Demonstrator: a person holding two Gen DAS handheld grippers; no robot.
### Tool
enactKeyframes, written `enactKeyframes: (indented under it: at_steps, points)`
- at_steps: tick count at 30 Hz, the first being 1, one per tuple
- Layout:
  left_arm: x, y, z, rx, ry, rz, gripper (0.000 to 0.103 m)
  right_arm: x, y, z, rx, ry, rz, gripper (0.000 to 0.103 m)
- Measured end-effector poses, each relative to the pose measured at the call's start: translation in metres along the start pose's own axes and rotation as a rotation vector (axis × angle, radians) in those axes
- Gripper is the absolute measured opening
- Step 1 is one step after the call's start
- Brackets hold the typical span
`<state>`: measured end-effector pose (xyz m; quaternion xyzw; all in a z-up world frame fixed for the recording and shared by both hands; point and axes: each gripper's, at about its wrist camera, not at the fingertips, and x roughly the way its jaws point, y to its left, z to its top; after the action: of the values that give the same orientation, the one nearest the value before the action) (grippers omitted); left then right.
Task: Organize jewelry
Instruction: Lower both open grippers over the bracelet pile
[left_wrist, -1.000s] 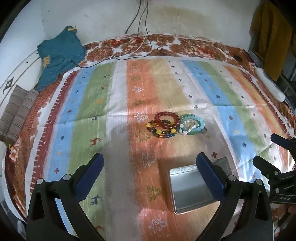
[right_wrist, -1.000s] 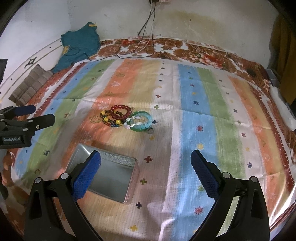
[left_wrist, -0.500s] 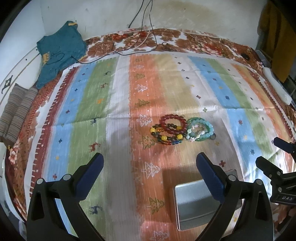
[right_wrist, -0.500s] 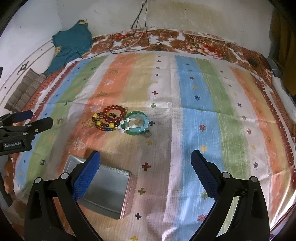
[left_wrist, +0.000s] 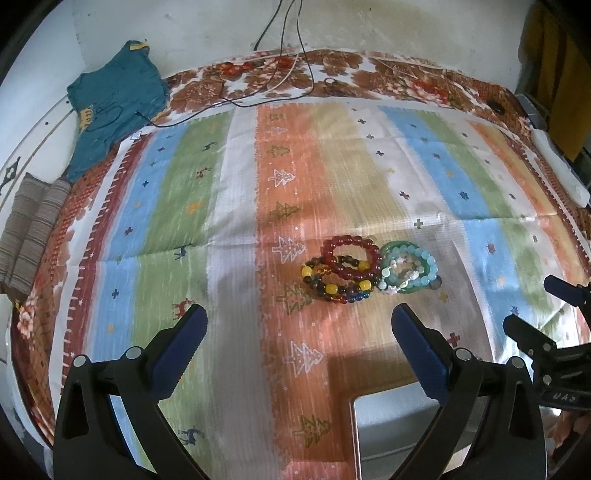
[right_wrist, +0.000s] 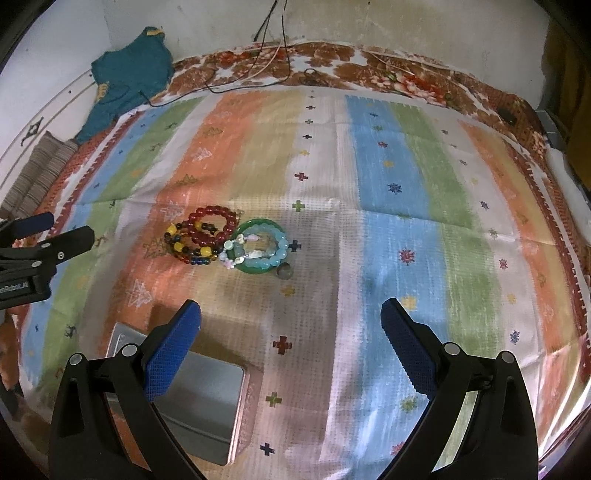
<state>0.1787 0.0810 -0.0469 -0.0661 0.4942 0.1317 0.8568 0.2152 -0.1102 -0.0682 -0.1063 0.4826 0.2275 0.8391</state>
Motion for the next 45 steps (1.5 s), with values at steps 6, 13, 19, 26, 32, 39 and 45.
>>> enactKeyframes:
  at_steps: [6,13,19,26,32,39,45]
  points:
    - [0.019,0.005,0.010,-0.005,0.025,0.026,0.097,0.007,0.006,0.004,-0.028,0.013,-0.005,0.099]
    - [0.042,0.007,0.019,-0.003,0.055,0.038,0.097,0.018,0.011,0.010,-0.043,0.034,0.002,0.099]
    - [0.054,0.003,0.030,0.008,0.057,0.036,0.097,0.026,0.018,0.013,-0.060,0.054,0.007,0.099]
    - [0.075,-0.001,0.042,0.015,0.075,0.030,0.097,0.041,0.022,0.018,-0.033,0.105,0.031,0.099]
    - [0.094,-0.003,0.050,0.023,0.096,0.021,0.097,0.049,0.021,0.024,0.022,0.131,0.042,0.099]
    - [0.110,-0.004,0.057,0.021,0.123,-0.002,0.097,0.065,0.020,0.028,0.093,0.174,0.059,0.099]
    - [0.123,-0.004,0.058,0.029,0.150,-0.005,0.094,0.078,0.017,0.033,0.166,0.195,0.054,0.099]
